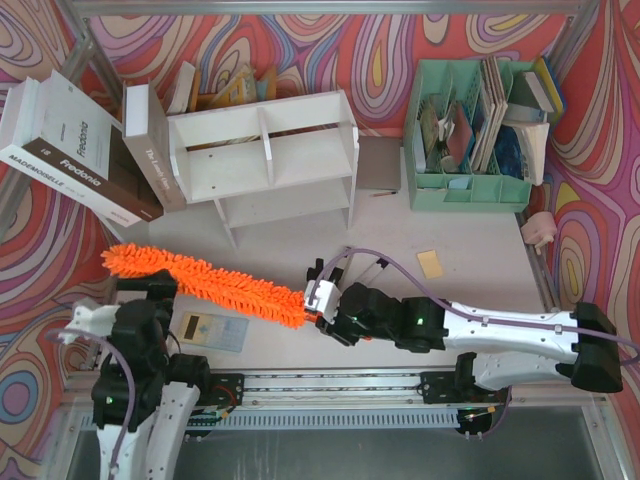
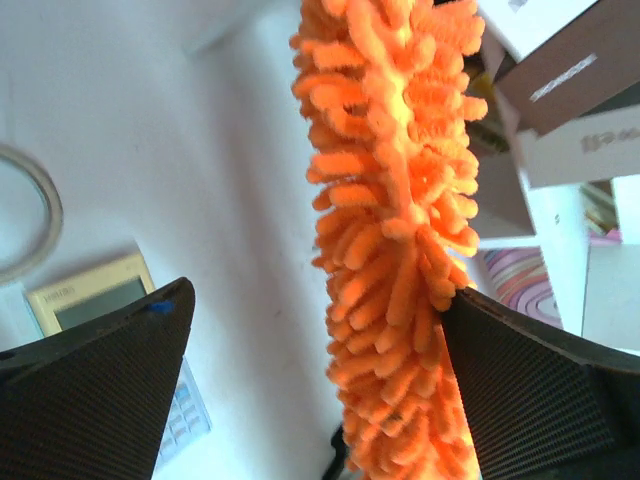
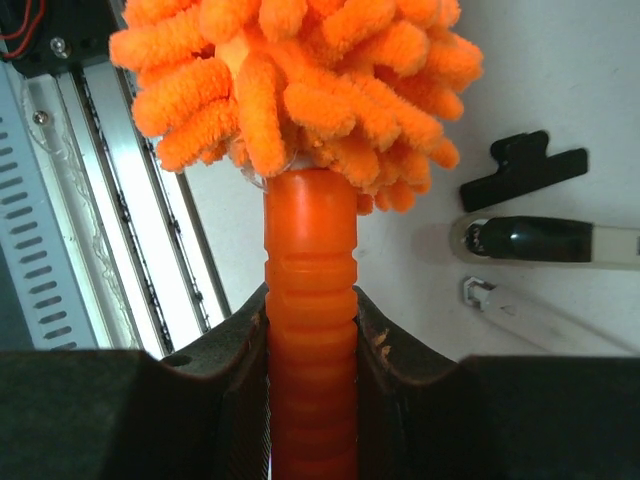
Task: Dust the bookshelf with a duster
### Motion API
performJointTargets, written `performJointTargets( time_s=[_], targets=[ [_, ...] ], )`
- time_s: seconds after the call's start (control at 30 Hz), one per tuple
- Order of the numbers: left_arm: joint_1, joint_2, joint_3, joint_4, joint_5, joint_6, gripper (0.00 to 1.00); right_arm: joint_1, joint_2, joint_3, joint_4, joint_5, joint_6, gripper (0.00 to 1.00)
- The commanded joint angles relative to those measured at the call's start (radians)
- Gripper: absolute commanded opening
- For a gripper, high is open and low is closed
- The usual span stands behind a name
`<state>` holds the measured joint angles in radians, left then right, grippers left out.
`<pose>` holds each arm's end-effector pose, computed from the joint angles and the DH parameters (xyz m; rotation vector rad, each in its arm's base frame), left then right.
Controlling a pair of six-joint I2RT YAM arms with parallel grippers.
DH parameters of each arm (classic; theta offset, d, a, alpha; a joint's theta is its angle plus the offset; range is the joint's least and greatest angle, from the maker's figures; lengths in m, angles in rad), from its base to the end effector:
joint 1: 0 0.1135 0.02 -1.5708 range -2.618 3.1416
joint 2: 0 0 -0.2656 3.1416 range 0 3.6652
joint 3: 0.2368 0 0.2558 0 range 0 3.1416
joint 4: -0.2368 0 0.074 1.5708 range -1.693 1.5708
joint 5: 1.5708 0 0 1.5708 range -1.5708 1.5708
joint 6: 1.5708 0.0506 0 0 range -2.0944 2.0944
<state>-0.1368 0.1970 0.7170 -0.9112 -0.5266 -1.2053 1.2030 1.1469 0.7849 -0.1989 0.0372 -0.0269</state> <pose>0.0573 0.0178 0.2962 -1.2593 1.4571 -0.3886 0.0989 0.2513 0.2574 -1.2518 1.8116 0.6411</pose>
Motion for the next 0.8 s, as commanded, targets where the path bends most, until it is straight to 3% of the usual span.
performJointTargets(
  time_s=[0.0, 0.4, 0.77],
  targets=[
    [0.003, -0.112, 0.005, 0.015, -0.194, 0.126, 0.98, -0.005, -0.018, 0.11, -0.022, 0.047, -0.065, 0.0],
    [0.003, -0.192, -0.037, -0.04, -0.245, 0.19, 0.99, -0.005, 0.015, 0.329, -0.1, 0.091, -0.194, 0.0],
    [0.003, -0.191, -0.06, 0.105, -0.144, 0.351, 0.99, -0.005, 0.116, 0.515, -0.087, 0.205, -0.321, 0.0]
  ],
)
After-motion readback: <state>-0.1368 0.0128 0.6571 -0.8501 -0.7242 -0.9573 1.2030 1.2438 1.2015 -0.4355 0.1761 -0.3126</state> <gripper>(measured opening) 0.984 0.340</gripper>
